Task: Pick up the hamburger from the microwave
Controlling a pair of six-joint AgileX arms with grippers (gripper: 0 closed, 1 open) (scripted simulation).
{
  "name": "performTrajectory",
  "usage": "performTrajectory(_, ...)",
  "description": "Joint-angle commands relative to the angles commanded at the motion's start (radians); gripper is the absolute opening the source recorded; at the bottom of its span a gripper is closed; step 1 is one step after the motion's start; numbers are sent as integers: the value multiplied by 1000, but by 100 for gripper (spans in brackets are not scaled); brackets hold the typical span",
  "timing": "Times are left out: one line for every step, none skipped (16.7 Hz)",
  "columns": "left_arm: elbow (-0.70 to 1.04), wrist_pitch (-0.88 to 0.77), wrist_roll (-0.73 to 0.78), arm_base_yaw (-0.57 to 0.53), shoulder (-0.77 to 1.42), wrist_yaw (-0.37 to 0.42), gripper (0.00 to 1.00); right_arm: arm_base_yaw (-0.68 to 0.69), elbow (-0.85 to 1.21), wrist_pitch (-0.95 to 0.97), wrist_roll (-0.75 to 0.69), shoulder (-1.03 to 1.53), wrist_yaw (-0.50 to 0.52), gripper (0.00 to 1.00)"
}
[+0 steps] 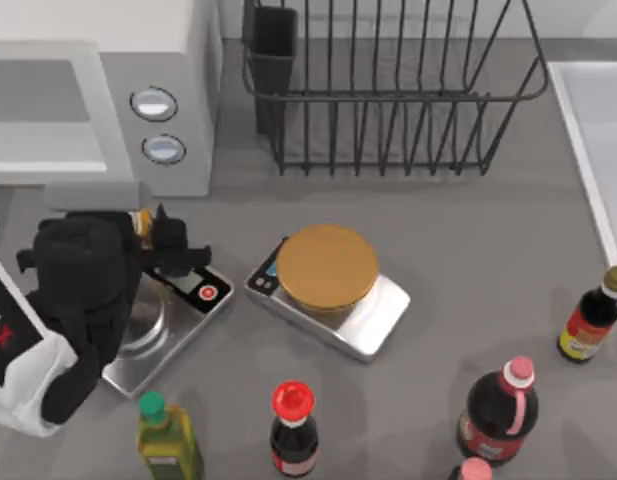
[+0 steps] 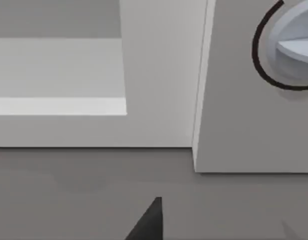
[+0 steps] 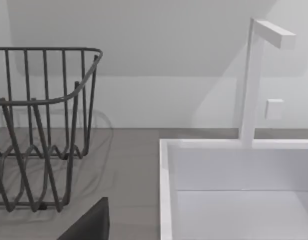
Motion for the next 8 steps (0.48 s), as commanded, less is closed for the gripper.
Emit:
performTrajectory(-4,14,1,2,17,5,0,0,0,0,0,0,0,100)
performTrajectory(-5,19,2,3,24,7,0,0,0,0,0,0,0,100)
performTrajectory(-5,19,2,3,24,7,0,0,0,0,0,0,0,100)
performTrajectory(-5,19,2,3,24,7,0,0,0,0,0,0,0,100)
performTrajectory(-5,19,2,3,24,7,0,0,0,0,0,0,0,100)
performTrajectory(-5,19,2,3,24,7,0,0,0,0,0,0,0,100)
performTrajectory(-5,19,2,3,24,7,8,0,0,0,0,0,0,100)
performTrajectory(-5,19,2,3,24,7,15,0,0,0,0,0,0,100)
